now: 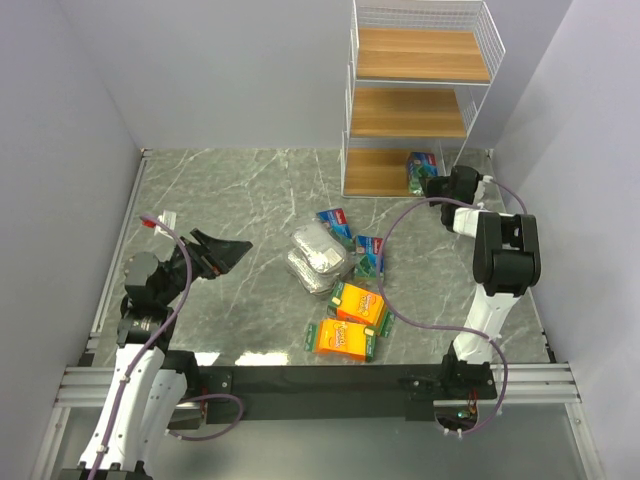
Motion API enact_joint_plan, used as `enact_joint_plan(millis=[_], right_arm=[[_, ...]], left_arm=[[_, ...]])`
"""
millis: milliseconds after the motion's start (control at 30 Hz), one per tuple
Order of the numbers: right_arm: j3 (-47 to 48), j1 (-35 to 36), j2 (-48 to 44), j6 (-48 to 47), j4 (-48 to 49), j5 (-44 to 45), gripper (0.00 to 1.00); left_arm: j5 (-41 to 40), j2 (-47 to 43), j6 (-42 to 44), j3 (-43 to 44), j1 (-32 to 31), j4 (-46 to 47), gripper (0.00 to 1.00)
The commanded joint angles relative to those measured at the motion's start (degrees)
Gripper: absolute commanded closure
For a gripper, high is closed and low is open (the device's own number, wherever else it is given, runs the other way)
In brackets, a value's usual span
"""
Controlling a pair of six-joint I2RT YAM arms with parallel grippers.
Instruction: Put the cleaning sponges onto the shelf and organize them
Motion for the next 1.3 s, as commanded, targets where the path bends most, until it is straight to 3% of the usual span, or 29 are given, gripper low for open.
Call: enact_joint_plan(millis=[0, 267, 800, 900, 1033, 1267], right_arm=[[2.3, 0.3, 0.1, -1.0, 0.0, 3.6, 1.00], [4.5, 0.2, -0.4, -4.2, -6.5, 6.9, 1.00], [7.0, -0.3, 2.8, -6.5, -5.2, 5.7, 1.00], [5.9, -0.8, 2.1, -7.0, -3.7, 3.4, 0.92], [4.4, -1.1, 0.8, -7.8, -2.0, 2.1, 0.72], [2.7, -1.9, -2.0, -7.7, -0.9, -1.5, 0.57]], left_arm=[[1.3, -0.5, 0.0, -0.5, -0.2, 0.9, 0.01], [1.4, -0.1, 0.0, -0.5, -0.2, 1.1, 0.00], [1.1, -0.8, 1.0, 0.2, -0.2, -0.8, 0.01], [1.2, -0.9, 1.2, 0.1, -0.2, -0.8, 0.01], [1.5, -1.1, 0.7, -0.2, -0.2, -0.5, 0.01], [1.1, -1.6, 1.1, 0.2, -0.2, -0.8, 0.01]])
